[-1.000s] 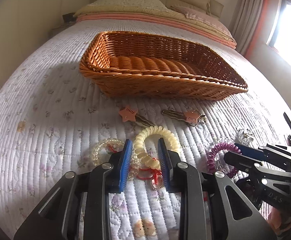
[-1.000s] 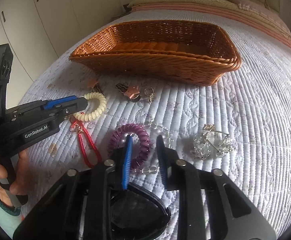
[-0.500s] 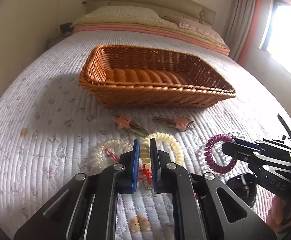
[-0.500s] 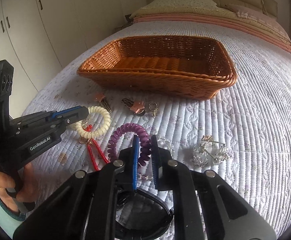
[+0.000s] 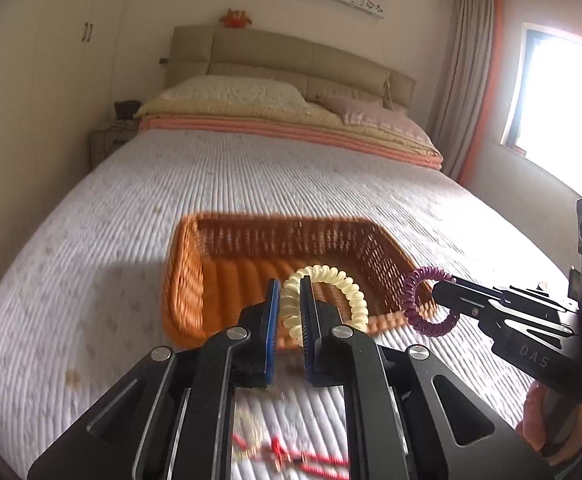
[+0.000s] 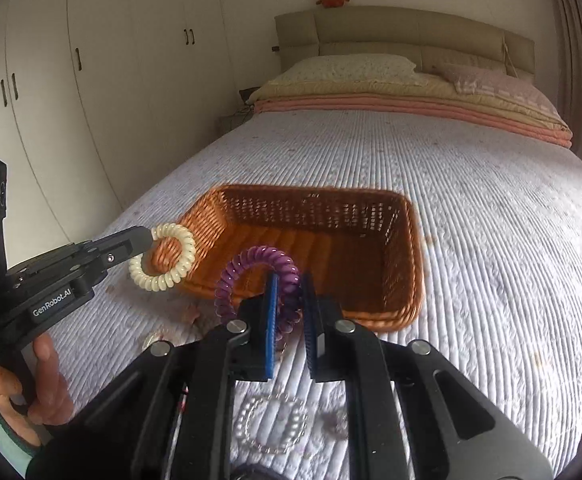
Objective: Organize jewelry
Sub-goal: 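Carry both hair ties over the wicker basket and open both tools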
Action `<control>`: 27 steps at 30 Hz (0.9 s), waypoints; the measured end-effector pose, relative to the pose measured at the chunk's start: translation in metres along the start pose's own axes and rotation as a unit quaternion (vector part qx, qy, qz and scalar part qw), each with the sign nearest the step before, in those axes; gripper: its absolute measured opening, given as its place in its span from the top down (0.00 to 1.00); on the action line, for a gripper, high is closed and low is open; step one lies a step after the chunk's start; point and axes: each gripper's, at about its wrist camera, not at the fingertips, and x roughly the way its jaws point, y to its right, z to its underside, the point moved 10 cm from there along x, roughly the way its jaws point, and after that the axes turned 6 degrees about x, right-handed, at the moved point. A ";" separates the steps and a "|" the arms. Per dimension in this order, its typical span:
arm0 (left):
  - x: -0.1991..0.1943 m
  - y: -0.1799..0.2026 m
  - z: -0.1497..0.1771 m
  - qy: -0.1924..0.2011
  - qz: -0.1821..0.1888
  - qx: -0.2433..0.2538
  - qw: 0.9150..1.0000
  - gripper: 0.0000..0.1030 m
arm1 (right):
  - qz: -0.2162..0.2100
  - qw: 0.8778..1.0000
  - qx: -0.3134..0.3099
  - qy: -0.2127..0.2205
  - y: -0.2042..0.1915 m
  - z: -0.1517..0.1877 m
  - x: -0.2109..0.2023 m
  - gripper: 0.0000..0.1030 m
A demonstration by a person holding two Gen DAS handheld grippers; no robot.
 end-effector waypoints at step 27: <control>0.126 -0.017 0.021 -0.090 -0.035 0.010 0.995 0.88 | 0.054 0.987 0.072 -0.135 0.050 0.005 0.141 0.90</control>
